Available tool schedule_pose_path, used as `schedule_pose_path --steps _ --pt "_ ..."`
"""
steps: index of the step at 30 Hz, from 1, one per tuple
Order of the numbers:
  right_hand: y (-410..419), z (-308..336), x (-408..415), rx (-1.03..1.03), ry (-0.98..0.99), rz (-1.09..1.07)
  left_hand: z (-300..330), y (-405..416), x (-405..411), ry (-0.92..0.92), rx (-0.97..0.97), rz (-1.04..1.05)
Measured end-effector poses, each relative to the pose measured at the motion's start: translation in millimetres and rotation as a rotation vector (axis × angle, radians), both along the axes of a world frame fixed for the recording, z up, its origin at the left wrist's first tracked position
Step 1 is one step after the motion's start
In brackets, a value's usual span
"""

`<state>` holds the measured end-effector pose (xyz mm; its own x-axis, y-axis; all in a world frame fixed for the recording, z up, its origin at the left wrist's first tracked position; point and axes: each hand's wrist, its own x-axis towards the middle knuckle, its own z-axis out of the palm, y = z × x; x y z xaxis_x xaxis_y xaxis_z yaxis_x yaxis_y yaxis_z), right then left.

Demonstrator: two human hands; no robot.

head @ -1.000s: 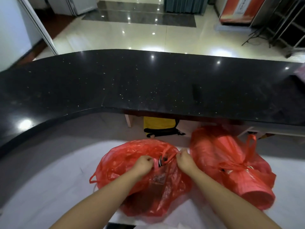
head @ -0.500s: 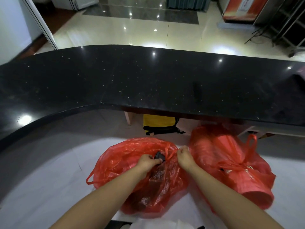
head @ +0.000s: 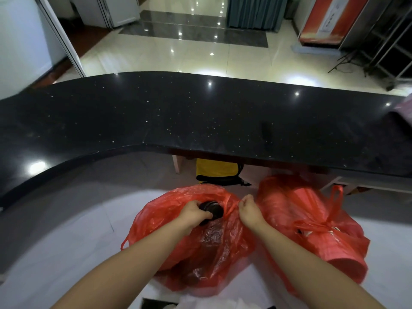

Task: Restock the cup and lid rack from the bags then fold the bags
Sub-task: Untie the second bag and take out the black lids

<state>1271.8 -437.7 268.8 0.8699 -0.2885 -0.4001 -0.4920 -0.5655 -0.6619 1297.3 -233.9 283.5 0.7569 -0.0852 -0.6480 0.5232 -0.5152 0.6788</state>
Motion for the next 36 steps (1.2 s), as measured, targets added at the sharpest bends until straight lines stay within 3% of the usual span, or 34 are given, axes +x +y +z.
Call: schedule_pose_path --steps 4,7,12,15,18,23,28,36 --pt "6.0 12.8 -1.2 0.023 -0.010 0.033 16.8 28.8 2.0 -0.088 0.031 -0.078" --pt "14.5 26.4 -5.4 0.052 -0.180 0.077 27.5 48.1 0.0 -0.116 -0.031 -0.048" --pt "47.2 55.4 -7.1 -0.043 -0.571 0.187 51.8 74.8 -8.7 -0.056 -0.305 0.147" --pt "78.4 66.5 -3.3 -0.039 -0.647 0.300 62.0 91.4 -17.6 -0.051 -0.503 0.266" --pt "107.8 76.7 -1.5 0.071 -0.465 0.349 70.2 107.1 -34.1 -0.078 -0.641 0.370" --pt "141.4 79.9 -14.0 0.375 -0.243 0.400 71.9 134.0 -81.4 -0.167 -0.709 0.532" --pt "186.5 64.3 -46.7 0.609 -0.020 0.506 61.6 156.7 -156.6 -0.271 -0.573 0.797" --pt "286.6 50.9 -132.8 0.696 0.263 0.734 54.4 219.4 -293.6 -0.319 -0.389 1.049"
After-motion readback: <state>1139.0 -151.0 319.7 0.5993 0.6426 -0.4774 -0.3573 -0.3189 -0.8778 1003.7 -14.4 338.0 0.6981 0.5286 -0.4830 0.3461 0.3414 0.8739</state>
